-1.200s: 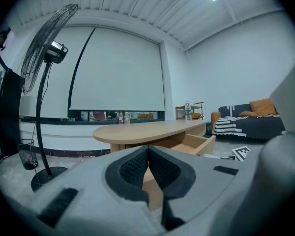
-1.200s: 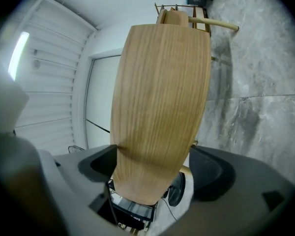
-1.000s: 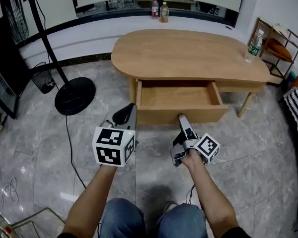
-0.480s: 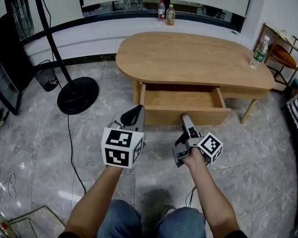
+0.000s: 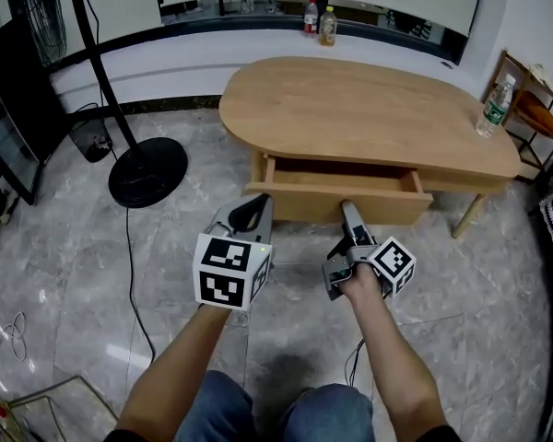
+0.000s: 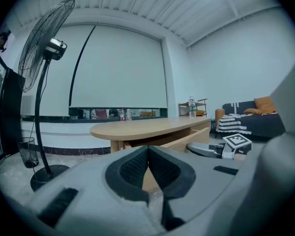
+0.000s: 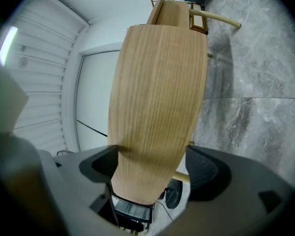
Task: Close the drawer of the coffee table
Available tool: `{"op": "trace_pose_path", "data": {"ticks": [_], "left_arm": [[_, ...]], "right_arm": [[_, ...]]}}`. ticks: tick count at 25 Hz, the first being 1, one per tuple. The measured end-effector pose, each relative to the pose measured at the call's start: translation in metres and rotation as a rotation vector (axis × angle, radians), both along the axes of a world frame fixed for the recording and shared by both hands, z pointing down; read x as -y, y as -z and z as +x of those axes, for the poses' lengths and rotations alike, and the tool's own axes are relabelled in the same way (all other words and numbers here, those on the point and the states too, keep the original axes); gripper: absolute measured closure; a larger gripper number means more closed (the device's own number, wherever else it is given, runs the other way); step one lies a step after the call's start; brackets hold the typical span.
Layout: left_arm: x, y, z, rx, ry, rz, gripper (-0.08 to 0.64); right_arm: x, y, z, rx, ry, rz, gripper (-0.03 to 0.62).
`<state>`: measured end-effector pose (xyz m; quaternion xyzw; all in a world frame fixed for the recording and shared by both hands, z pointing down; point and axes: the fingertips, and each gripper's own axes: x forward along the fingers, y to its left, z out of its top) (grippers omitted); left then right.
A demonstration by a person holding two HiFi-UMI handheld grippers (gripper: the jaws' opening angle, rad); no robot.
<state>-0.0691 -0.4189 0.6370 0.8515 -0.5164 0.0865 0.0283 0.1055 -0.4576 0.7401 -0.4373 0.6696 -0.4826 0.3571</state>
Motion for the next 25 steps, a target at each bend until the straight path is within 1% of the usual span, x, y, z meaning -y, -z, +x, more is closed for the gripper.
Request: {"op": "trace_pose_path", "data": {"ticks": [11, 21, 25], "left_arm": [[0.026, -0.008, 0.005, -0.01, 0.035, -0.022, 0.557], [0.039, -0.001, 0.014, 0.005, 0.046, -0.02, 0.557], [0.043, -0.001, 0.019, 0.004, 0.035, -0.026, 0.557]], "right_arm": [[0.04, 0.0, 0.005, -0.007, 0.023, 0.012, 0.172], [0.07, 0.001, 0.005, -0.013, 0.052, 0.007, 0.173], [0.082, 0.0, 0.006, -0.025, 0.054, 0.006, 0.173]]}}
